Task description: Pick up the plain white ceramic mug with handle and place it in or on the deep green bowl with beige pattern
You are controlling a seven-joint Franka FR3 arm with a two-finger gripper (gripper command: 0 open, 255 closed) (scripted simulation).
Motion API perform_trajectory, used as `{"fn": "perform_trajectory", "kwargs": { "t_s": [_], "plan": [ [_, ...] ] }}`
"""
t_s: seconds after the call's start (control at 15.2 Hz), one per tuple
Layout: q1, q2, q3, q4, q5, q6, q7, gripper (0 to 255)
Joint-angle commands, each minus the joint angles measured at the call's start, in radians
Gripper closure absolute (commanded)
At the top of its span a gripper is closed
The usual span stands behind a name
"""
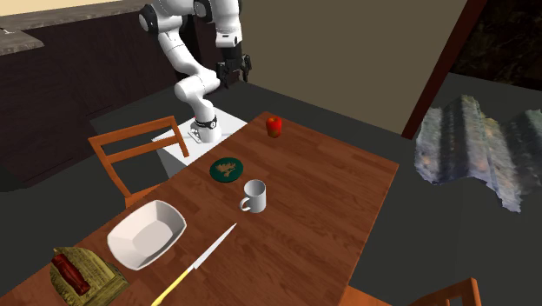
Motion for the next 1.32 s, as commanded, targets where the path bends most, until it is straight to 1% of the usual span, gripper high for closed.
{"fn": "perform_trajectory", "kwargs": {
  "t_s": [0.0,0.33,0.59,0.92,1.25],
  "plan": [
    [0.000,0.000,0.000,0.000,0.000,0.000,0.000,0],
    [-0.019,0.124,-0.030,-0.017,-0.024,0.164,-0.011,0],
    [-0.033,0.240,-0.055,-0.005,-0.037,0.287,-0.019,0],
    [-0.047,0.399,-0.086,0.040,-0.043,0.425,-0.030,0],
    [-0.060,0.568,-0.116,0.119,-0.035,0.540,-0.046,0]
  ]
}}
